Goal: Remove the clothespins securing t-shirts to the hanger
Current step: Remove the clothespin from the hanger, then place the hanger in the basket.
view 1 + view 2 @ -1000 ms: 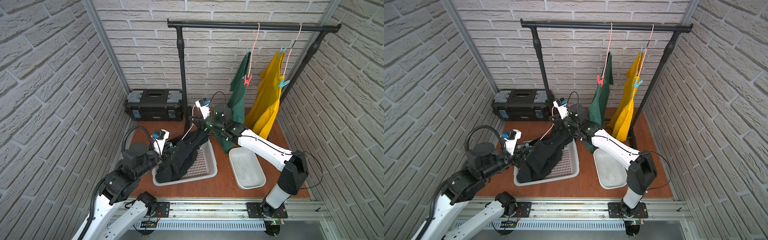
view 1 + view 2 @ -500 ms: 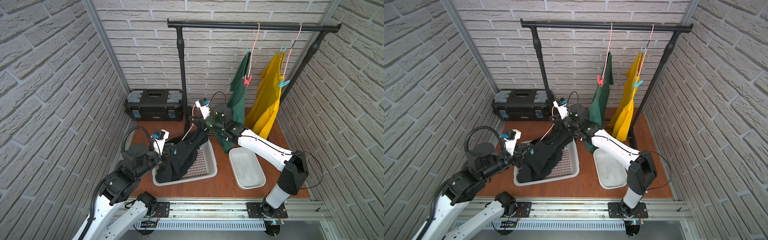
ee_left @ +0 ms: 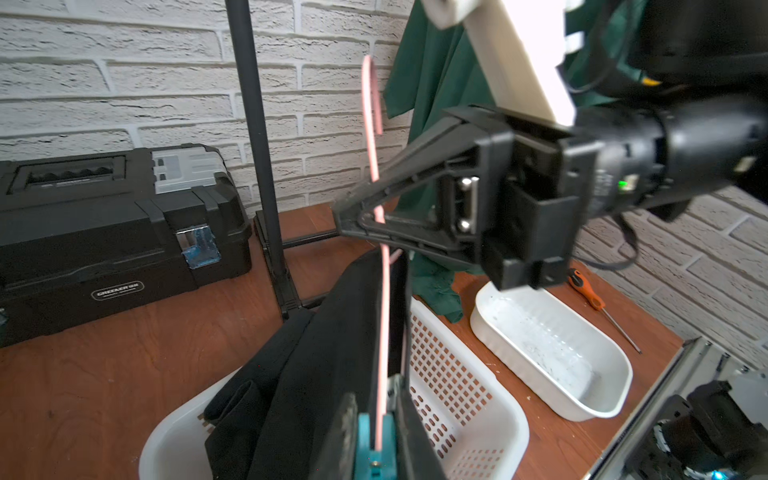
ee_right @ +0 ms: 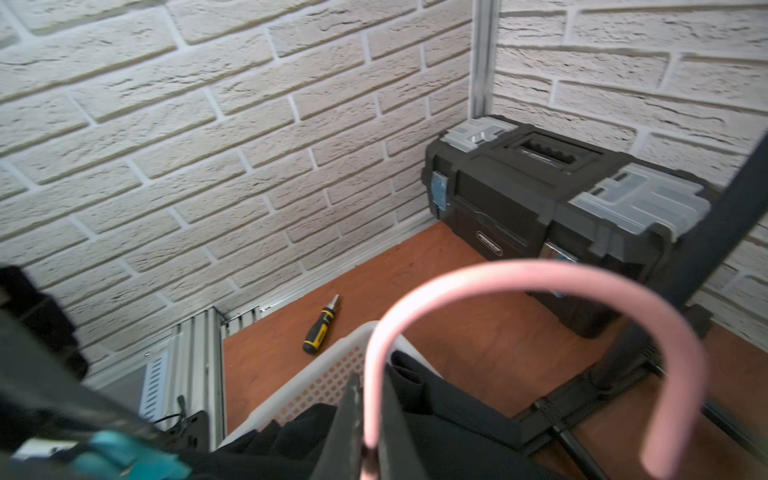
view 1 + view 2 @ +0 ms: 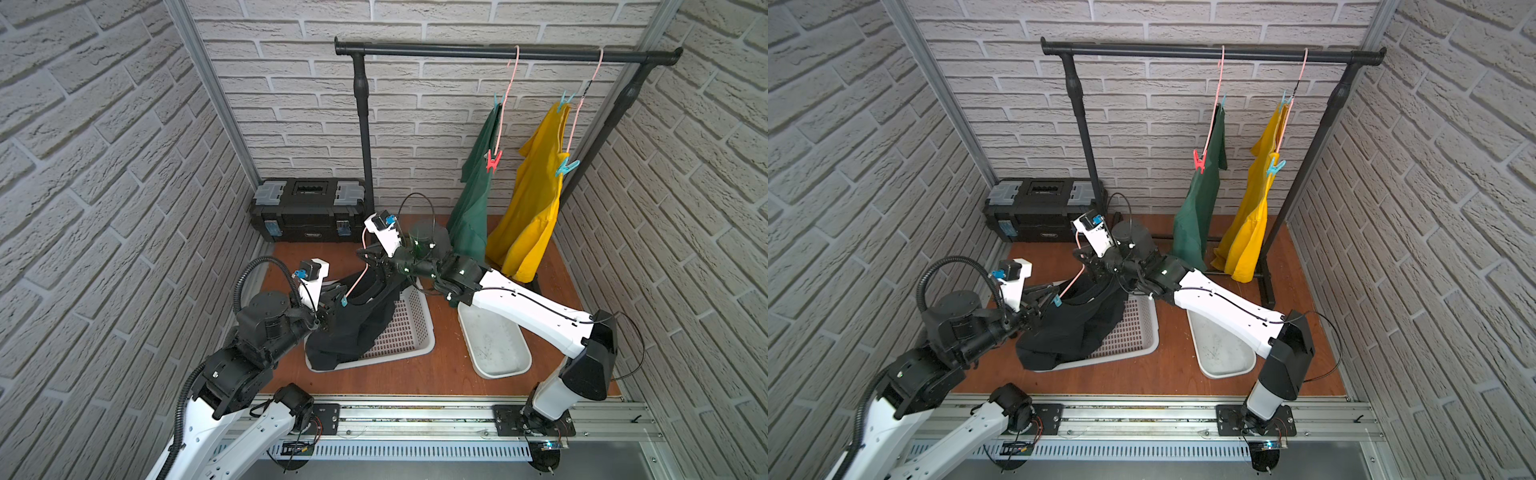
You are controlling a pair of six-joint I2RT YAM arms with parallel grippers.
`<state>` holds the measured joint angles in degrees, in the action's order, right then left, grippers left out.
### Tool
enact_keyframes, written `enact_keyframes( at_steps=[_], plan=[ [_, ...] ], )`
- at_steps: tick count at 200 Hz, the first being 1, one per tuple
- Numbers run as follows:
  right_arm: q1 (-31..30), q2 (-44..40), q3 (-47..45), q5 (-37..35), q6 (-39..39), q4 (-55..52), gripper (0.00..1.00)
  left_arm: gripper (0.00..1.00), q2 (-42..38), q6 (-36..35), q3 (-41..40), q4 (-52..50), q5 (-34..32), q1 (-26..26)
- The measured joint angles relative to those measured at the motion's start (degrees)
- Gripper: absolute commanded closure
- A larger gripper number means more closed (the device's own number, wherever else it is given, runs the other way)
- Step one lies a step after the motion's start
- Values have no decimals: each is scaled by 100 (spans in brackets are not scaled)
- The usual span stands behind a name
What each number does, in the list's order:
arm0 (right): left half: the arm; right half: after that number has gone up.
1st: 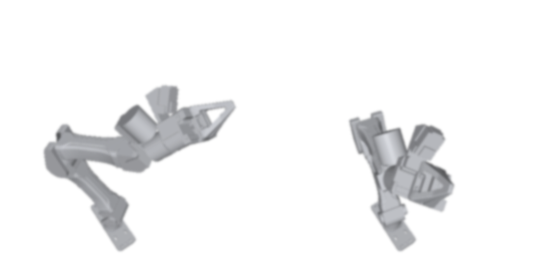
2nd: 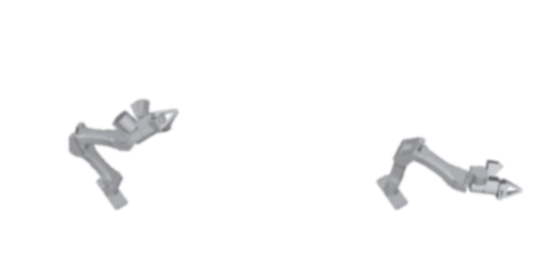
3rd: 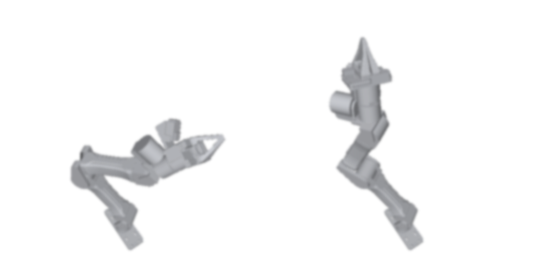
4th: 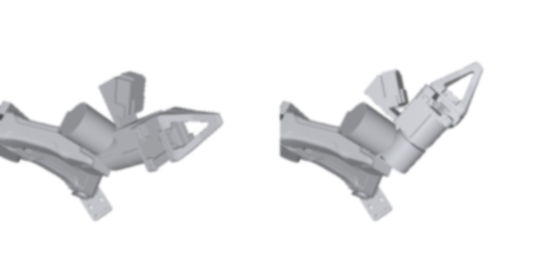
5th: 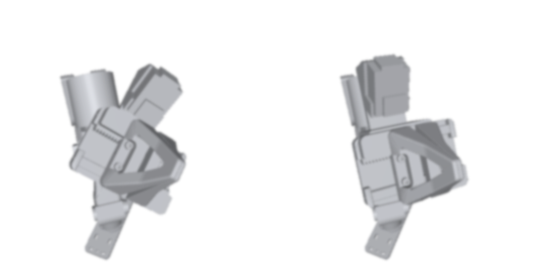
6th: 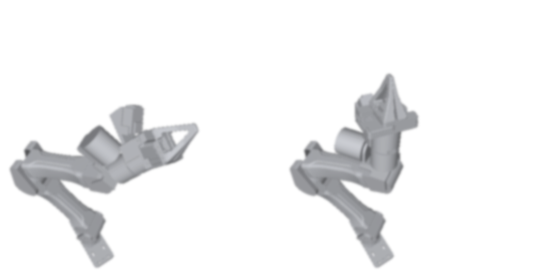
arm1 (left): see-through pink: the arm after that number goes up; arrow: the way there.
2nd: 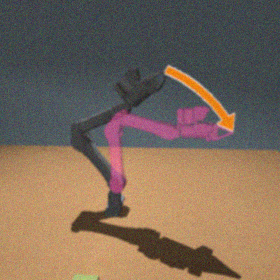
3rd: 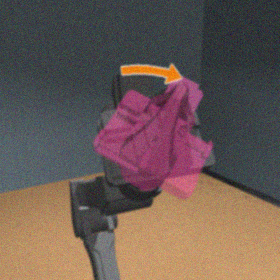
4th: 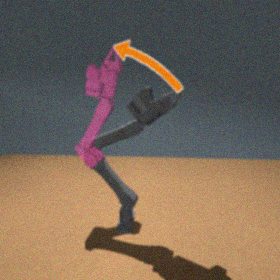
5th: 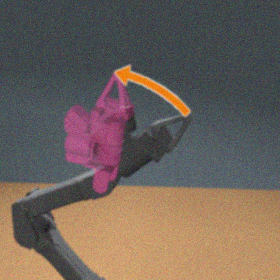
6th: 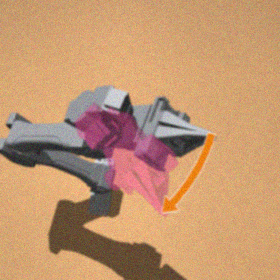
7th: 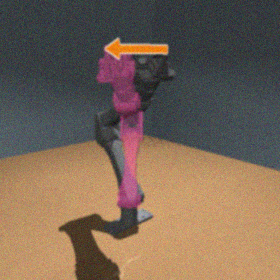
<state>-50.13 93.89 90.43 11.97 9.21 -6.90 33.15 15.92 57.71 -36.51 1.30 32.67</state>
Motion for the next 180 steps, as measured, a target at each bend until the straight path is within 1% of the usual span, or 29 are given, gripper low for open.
enact_keyframes(
  at_steps=[31, 79, 121, 180],
  plan=[
    [-136, -138, -70, -90, 122, 4, 98, 84, -35, -98, 57, -33, -188, 0],
    [-131, -92, -706, -72, 817, 470, 98, 84, -92, -221, 85, -122, -396, 0],
    [-136, 407, -984, 72, 1305, 949, 98, 84, -92, -313, 114, -170, -507, 0],
    [-81, 1209, -1248, 225, 1528, 1421, 98, 84, -90, -334, 116, -168, -514, 0]
  ],
)
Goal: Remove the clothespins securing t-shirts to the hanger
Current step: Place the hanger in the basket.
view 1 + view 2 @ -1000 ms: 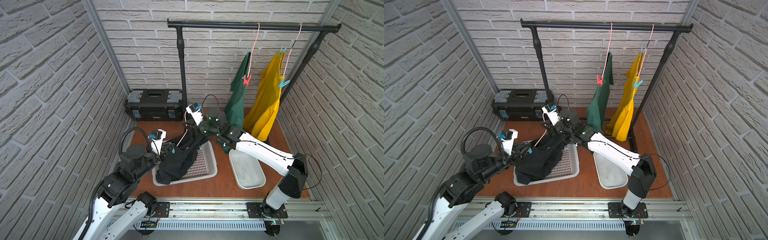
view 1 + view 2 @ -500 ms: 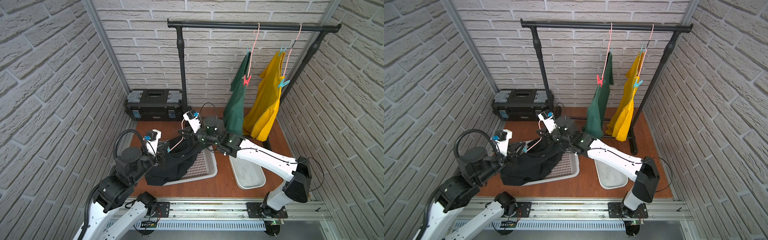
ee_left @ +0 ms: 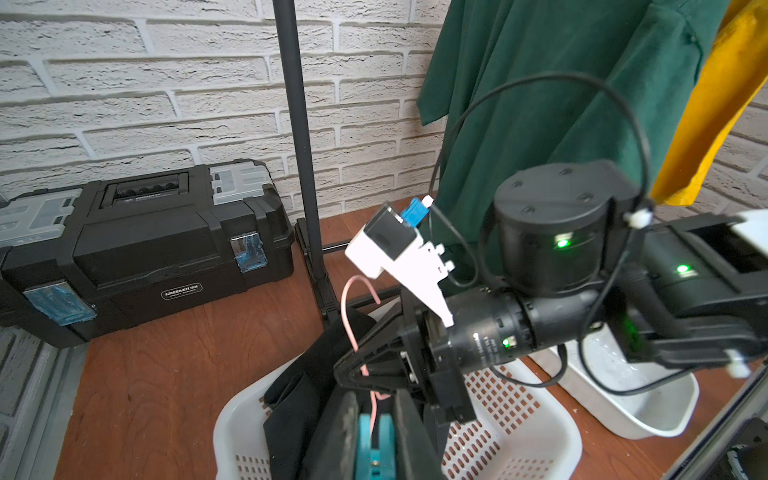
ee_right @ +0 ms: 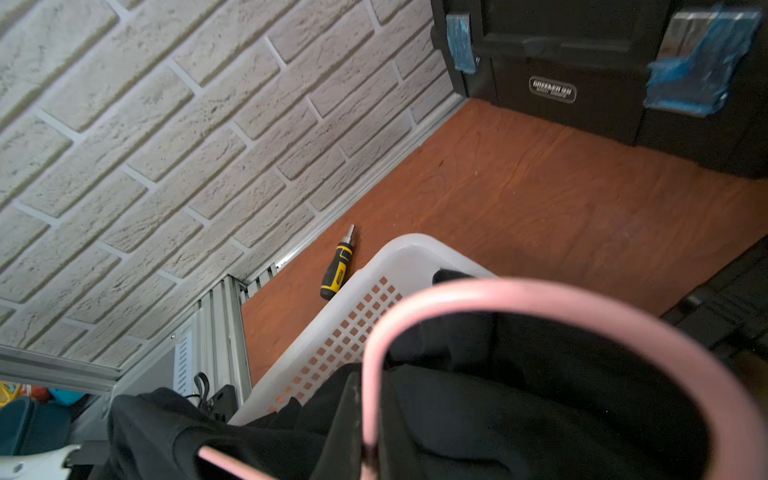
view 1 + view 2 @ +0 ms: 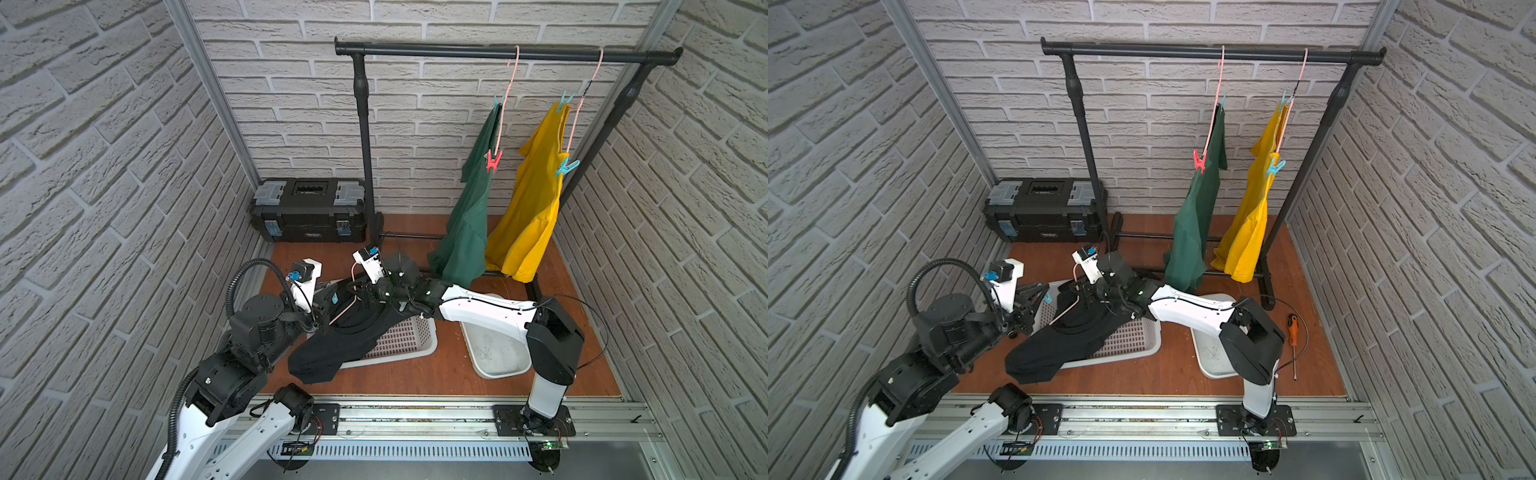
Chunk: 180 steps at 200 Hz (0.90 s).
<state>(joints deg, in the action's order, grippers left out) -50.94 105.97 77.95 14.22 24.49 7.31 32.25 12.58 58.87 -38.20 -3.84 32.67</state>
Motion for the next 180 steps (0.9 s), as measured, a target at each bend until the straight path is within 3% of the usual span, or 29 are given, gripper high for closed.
enact_keyframes(
  at_steps=[118, 137, 162, 180],
  plan=[
    [743, 162, -369, -120, -188, -192, 96, 84, 55, 17, -221, 195, 157, 0],
    [761, 140, -334, -66, -243, -317, 86, 83, 87, 33, -315, 306, 203, 0],
    [800, 136, -313, -46, -273, -376, 61, 83, 101, 81, -525, 476, 306, 0],
    [824, 46, -350, -37, -232, -387, 48, 83, 101, 120, -673, 610, 358, 0]
  ],
)
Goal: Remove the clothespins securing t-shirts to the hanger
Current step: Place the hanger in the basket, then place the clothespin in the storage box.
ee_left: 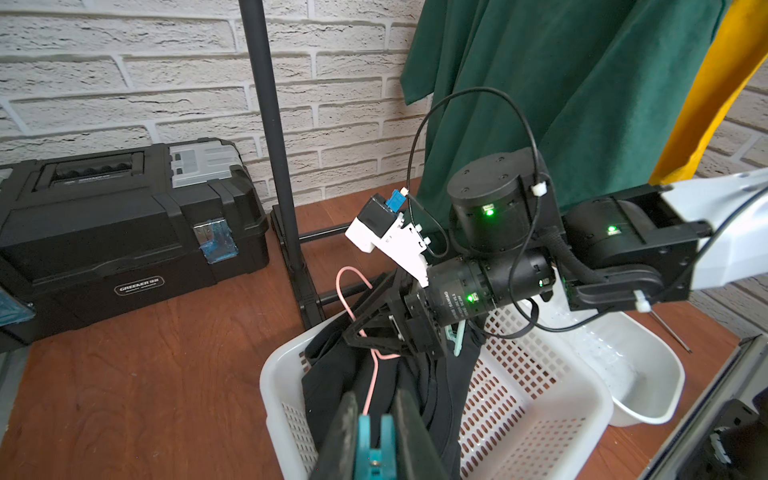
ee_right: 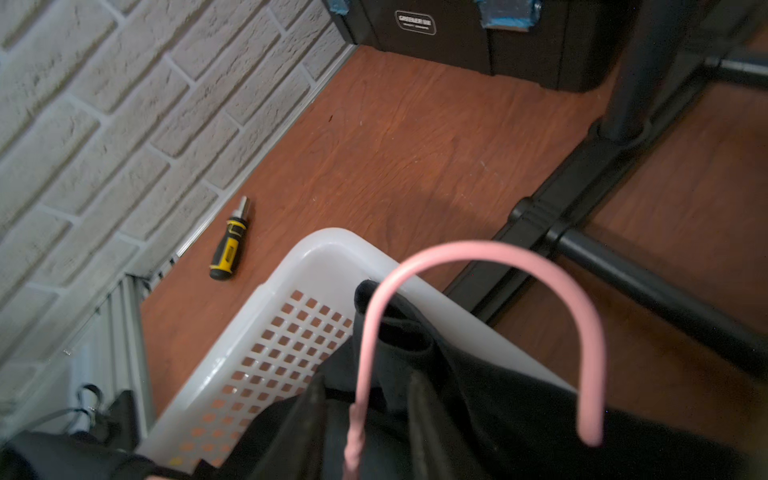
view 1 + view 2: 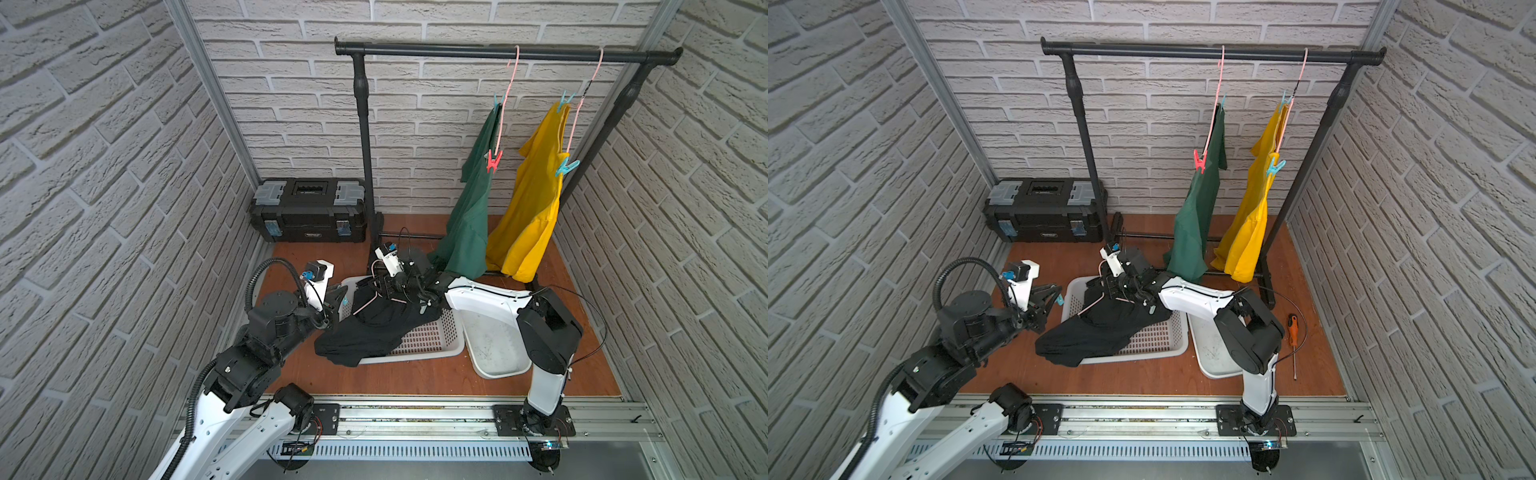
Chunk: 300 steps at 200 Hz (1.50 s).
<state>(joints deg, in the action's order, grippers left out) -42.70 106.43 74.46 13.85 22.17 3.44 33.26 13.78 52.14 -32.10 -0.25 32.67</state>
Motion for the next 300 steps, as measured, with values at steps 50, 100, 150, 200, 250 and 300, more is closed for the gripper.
enact_keyframes(
  at_steps=[50, 100, 150, 200, 250, 300],
  plan=[
    [22, -1123, -529, -116, 170, 13, 34, 75, -15, 66, -354, 361, 262, 0],
    [83, -2472, -1423, -426, -4, 28, 23, 73, 0, 201, -761, 824, 511, 11],
    [319, -3939, -2374, -837, -59, -197, 15, 71, 662, 326, -850, 1497, 695, 374],
    [409, -5357, -2771, -1423, -356, -719, 6, 69, 1725, 245, -787, 2070, 511, 1303],
    [448, -6857, -3560, -2258, -546, -1145, 0, 68, 2767, 238, -437, 2920, 431, 1880],
    [468, -7630, -3576, -3132, -892, -1580, 0, 65, 3936, 291, 122, 3563, 592, 2050]
  ],
)
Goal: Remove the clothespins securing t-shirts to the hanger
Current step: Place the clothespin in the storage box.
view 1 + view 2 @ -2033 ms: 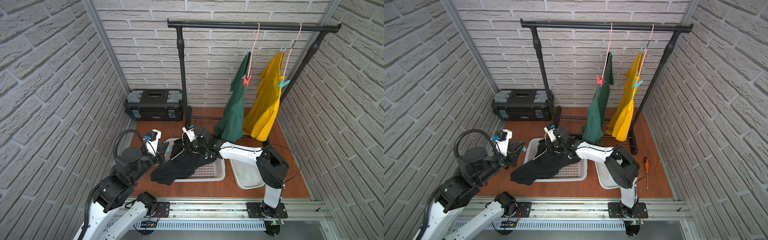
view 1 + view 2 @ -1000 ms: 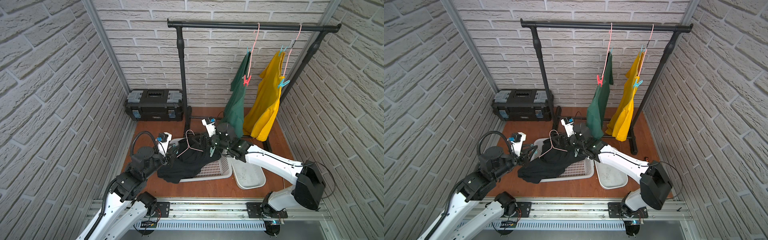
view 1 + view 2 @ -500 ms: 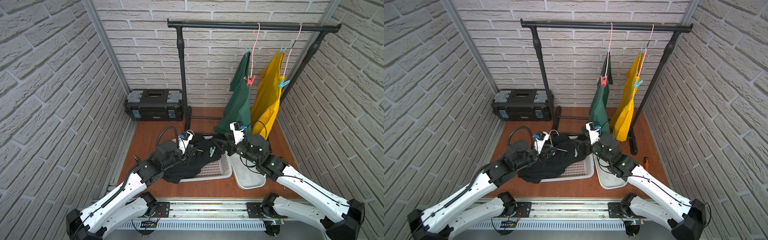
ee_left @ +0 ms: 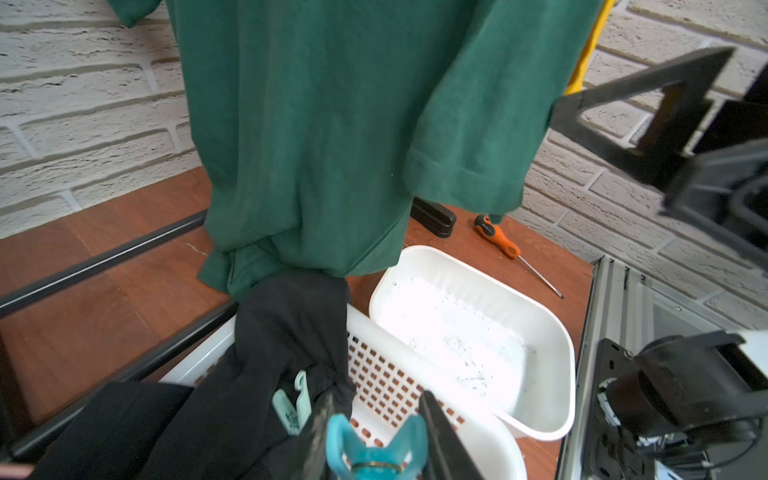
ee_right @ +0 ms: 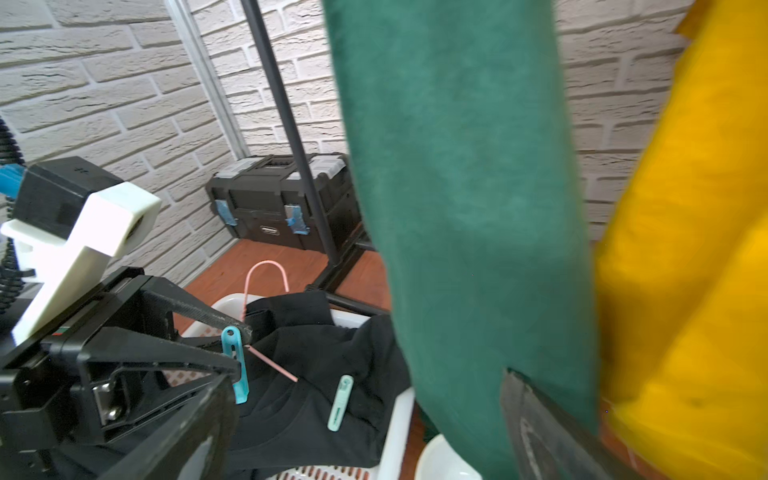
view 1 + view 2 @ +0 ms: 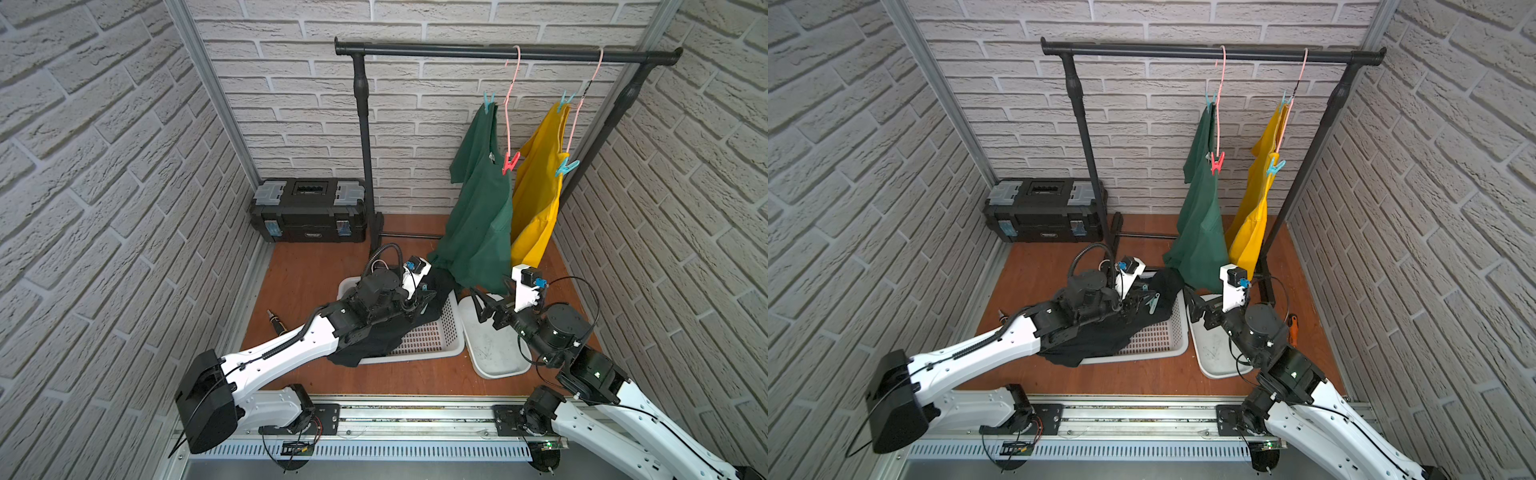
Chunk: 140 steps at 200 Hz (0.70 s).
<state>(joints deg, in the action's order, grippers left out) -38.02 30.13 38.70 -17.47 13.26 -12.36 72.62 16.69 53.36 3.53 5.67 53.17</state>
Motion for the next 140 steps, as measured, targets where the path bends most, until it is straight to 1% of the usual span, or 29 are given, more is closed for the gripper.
enact_keyframes(
  at_steps=[37, 72, 111, 140],
  plan=[
    [4, -350, -35, -588, -245, -118, 0, 64, 863, 13, 610, 385, 157, 256],
    [11, -743, -258, -973, -415, -162, 0, 64, 1711, 160, 1075, 789, 391, 479],
    [11, -955, -341, -1204, -623, -267, 0, 64, 2583, 400, 1467, 1126, 693, 632],
    [15, -964, -341, -1257, -706, -363, 0, 64, 3049, 518, 1720, 1292, 841, 741]
  ],
)
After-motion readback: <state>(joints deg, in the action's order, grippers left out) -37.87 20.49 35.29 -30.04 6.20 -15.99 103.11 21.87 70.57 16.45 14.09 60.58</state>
